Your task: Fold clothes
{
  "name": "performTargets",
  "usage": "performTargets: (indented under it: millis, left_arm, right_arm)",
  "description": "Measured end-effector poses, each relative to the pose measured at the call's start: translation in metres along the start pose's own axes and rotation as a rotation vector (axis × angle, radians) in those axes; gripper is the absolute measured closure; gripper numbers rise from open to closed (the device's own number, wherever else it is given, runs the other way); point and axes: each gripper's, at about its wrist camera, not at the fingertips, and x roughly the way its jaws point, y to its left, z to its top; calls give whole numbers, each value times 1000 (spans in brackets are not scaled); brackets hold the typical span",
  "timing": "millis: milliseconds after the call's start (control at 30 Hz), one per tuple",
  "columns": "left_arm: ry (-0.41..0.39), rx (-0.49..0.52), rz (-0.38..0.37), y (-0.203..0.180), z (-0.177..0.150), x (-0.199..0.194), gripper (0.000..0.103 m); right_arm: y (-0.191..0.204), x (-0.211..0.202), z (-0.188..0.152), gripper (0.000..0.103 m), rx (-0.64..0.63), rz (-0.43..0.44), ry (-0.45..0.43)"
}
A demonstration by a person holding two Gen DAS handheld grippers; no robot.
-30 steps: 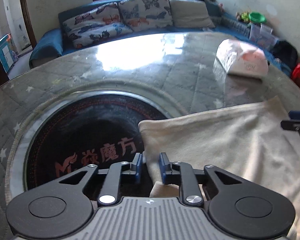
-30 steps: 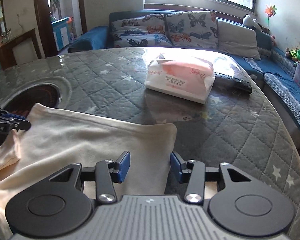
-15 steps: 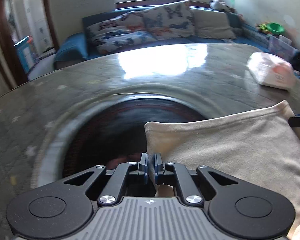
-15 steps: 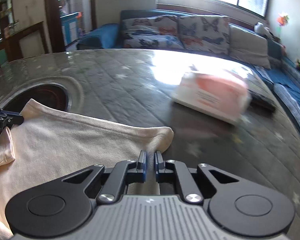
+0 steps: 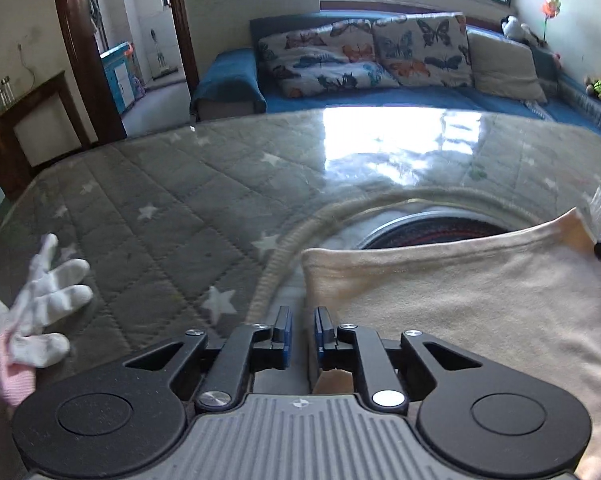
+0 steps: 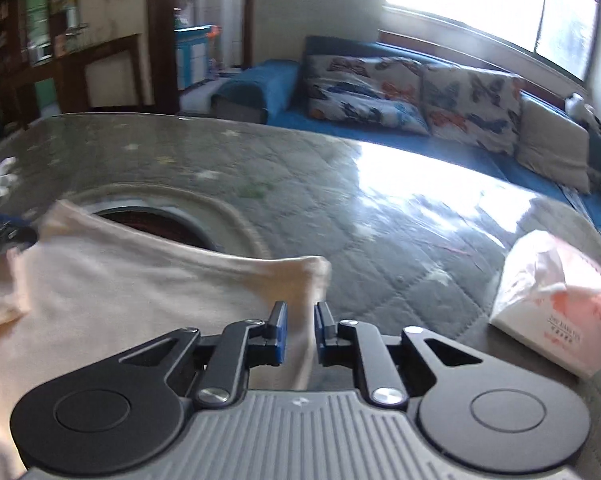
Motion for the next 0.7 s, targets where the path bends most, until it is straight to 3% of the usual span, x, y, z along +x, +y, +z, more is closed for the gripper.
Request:
performTargets:
  millis: [67, 133, 267, 400, 700]
  left_arm:
    - [-22, 20, -27, -5, -5, -17, 68]
    - [-35, 63, -84, -17, -11, -33, 66]
    - [-34, 195, -224, -48, -36, -57, 66]
    - [18, 250, -353, -64, -61, -65, 70]
    - [66, 304, -542, -40, -111, -105, 72]
  right_arm:
    - [15, -19, -6, 80, -53, 52, -4]
    - [28, -29, -15, 78, -88, 101, 13]
    - [55, -52, -41, 78, -179, 180, 33]
    - [80, -73, -65, 78, -245, 236, 55]
    - [110, -126, -101, 75, -268, 453, 93]
